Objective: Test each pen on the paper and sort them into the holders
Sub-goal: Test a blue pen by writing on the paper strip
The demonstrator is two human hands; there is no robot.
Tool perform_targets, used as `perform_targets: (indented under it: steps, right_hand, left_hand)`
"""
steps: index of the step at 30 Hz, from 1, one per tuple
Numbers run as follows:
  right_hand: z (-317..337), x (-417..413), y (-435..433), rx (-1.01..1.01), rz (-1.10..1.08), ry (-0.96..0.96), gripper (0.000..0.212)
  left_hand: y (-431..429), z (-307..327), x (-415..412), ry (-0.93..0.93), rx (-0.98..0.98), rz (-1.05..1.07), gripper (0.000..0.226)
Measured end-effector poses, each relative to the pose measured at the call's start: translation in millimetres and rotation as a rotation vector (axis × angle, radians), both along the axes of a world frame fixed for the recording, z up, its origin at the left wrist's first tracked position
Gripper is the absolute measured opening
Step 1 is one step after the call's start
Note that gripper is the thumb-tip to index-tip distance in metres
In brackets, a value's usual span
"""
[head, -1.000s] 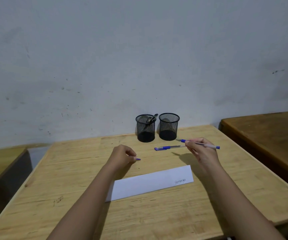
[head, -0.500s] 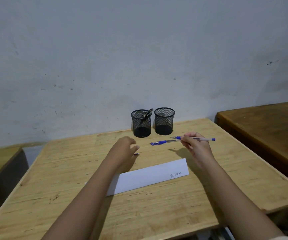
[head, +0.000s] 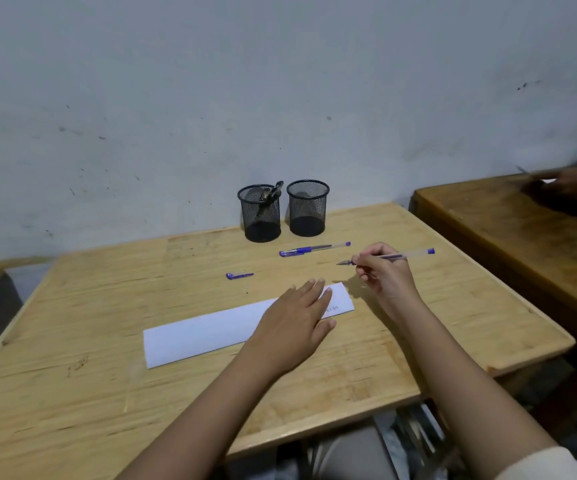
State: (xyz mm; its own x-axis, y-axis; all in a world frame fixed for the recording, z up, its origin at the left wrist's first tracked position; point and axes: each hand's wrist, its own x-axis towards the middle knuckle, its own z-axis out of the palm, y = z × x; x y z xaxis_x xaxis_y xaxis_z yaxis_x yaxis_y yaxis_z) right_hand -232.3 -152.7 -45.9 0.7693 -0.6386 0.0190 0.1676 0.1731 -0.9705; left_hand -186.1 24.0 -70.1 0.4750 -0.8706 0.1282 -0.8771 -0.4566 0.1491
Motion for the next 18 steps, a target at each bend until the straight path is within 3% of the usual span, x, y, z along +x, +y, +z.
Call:
perform_targets:
  steps: [5, 12, 18]
  right_hand:
    - [-9, 1, 4, -0.039, 0.036, 0.025, 0.029]
    - [-18, 5, 10, -0.151, 0.039, 0.140, 0.043]
    - [-26, 8, 14, -0.324, 0.043, 0.154, 0.042]
  left_hand:
    - [1, -10, 2, 0.180, 0.082, 0.004, 0.061]
    - [1, -15, 4, 0.180, 0.075, 0.000, 0.061]
    - [1, -18, 5, 0.168, 0.055, -0.002, 0.061]
